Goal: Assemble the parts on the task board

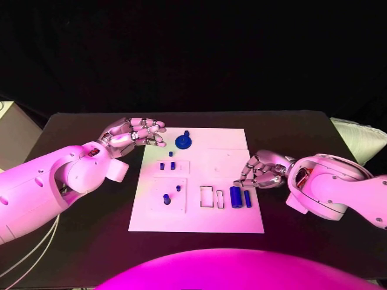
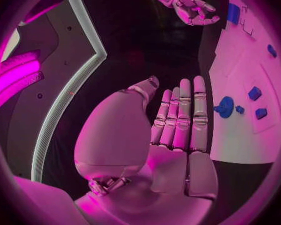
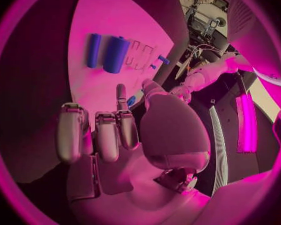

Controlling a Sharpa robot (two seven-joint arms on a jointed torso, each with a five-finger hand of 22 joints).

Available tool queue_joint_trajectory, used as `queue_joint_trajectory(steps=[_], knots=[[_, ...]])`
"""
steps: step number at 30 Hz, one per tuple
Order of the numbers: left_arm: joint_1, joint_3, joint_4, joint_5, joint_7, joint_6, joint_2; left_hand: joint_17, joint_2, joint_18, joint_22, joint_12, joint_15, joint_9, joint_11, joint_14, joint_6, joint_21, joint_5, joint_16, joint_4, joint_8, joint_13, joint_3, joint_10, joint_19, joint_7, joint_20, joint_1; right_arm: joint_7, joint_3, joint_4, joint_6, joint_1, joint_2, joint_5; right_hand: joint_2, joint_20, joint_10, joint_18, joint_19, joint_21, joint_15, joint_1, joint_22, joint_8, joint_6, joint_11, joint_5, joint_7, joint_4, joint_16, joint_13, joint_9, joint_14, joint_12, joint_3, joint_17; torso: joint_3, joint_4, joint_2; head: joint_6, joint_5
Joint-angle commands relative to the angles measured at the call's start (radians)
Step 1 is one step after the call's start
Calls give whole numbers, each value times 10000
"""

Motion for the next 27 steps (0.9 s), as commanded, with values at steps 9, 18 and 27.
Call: queue_joint_trajectory(steps=[9, 18, 27], knots=[[-16, 9, 32, 24, 127, 7, -1, 15, 102, 119, -13, -33, 63, -6, 34, -26, 36, -60, 46, -49, -20, -9, 16, 3, 1, 74, 16, 17, -3, -1565, -13, 131, 618, -296, 99, -1180, 267, -94, 245, -184, 547, 254, -121, -717, 1251, 340, 118, -68, -45, -161, 22, 113, 1325, 193, 859, 32, -986, 1828, 2, 3, 20, 1, -10], [-17, 9, 28, 22, 113, 34, 11, 25, 109, 119, -20, -35, 63, -7, 33, -24, 39, -70, 46, -54, -7, -9, 17, -3, 3, 77, 13, 19, -24, -1746, -16, 39, 650, -428, 377, -1511, 351, -109, 268, -251, 623, 565, -137, -888, 1490, 439, 111, -88, -129, -182, 26, 199, 1371, 248, 912, 30, -1264, 2061, 3, 18, 38, 1, -37], [-18, 9, 29, 21, 95, 57, 16, 25, 109, 119, -20, -35, 63, -7, 33, -24, 39, -70, 46, -54, -7, -9, 17, -3, 3, 77, 13, 19, -24, -1807, -18, -214, 752, -628, 726, -1770, 399, -112, 253, -256, 626, 594, -140, -983, 1519, 489, 100, -94, -212, -189, 29, 203, 1353, 275, 914, -2, -1405, 2074, -3, 38, 48, 1, -69]])
